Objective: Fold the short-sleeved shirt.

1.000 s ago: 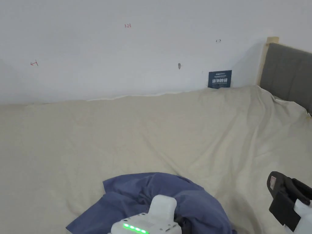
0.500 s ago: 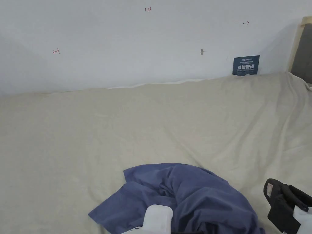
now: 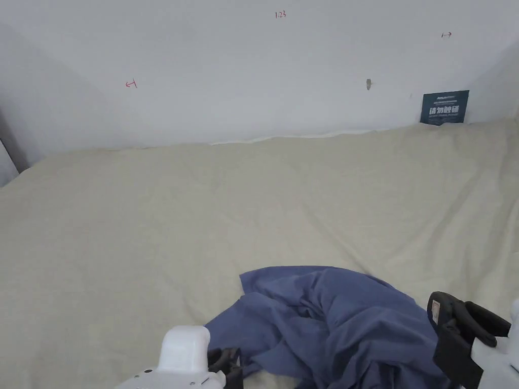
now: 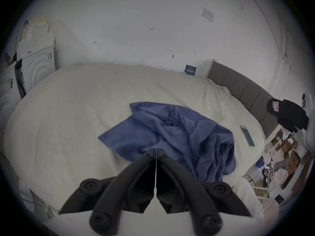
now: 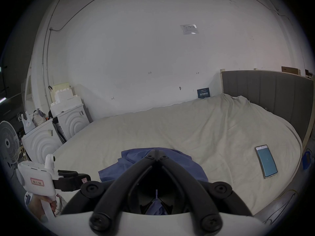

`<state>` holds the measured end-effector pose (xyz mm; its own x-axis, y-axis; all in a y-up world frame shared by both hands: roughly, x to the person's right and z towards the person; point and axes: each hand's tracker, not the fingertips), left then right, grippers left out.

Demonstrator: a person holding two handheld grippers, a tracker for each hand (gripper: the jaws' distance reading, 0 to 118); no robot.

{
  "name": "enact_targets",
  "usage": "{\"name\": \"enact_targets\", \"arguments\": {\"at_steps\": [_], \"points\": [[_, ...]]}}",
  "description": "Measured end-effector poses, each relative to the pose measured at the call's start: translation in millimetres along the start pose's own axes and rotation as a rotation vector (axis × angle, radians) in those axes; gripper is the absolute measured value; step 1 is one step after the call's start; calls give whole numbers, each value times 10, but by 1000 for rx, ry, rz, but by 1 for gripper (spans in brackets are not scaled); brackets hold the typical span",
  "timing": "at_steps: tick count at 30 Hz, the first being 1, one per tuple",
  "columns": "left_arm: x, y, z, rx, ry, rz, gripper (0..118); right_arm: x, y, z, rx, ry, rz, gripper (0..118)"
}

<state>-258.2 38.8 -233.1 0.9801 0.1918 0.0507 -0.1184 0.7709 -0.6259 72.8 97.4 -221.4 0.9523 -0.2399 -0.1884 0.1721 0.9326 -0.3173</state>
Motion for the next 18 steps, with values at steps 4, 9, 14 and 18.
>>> {"name": "enact_targets", "arguments": {"at_steps": [4, 9, 14, 18], "points": [[-207, -37, -35, -8, 36, 39, 0, -65, -12, -114, -26, 27, 19, 0], [-391, 55, -181, -29, 80, 58, 0, -150, -26, -284, -51, 52, 44, 0], [-603, 225, -627, -61, 186, -27, 23, -241, -22, -520, -78, 78, 66, 0], [-657, 294, -1025, -145, 221, -158, 93, -304, -22, -674, -90, 90, 90, 0]]}}
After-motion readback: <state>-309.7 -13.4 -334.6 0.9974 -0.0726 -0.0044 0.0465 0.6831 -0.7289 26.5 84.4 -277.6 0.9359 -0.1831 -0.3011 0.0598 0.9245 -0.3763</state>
